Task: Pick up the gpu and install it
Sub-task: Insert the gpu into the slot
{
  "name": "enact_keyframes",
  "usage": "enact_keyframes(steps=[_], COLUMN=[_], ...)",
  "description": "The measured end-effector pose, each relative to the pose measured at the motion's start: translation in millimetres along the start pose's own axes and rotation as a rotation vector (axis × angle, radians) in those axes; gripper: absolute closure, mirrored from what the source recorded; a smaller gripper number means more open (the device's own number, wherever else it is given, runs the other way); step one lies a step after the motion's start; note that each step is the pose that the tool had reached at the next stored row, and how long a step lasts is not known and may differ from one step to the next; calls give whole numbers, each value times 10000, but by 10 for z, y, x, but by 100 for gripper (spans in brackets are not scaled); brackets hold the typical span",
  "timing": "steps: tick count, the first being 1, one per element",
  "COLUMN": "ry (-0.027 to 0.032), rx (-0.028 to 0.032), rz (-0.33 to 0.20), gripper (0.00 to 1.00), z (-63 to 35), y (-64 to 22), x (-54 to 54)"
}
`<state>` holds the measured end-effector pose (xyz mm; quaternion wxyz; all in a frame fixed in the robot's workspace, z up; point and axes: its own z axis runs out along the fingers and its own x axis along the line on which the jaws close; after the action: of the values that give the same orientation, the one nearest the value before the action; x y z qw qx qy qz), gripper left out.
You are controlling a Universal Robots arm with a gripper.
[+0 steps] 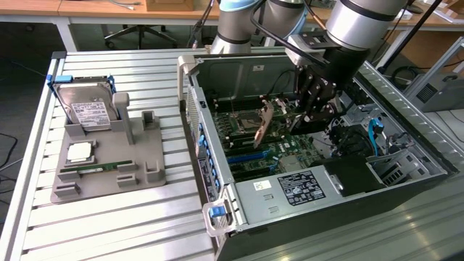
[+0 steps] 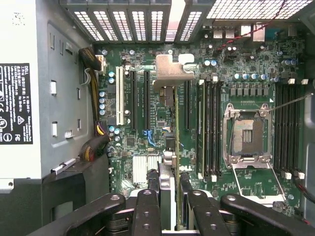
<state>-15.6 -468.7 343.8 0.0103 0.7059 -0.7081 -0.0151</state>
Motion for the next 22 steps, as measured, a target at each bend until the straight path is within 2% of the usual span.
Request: enact_keyframes(steps=[22], ry=[41], rx=[0], rz=[3], gripper=[73], z=[6], y=[22], x=[35])
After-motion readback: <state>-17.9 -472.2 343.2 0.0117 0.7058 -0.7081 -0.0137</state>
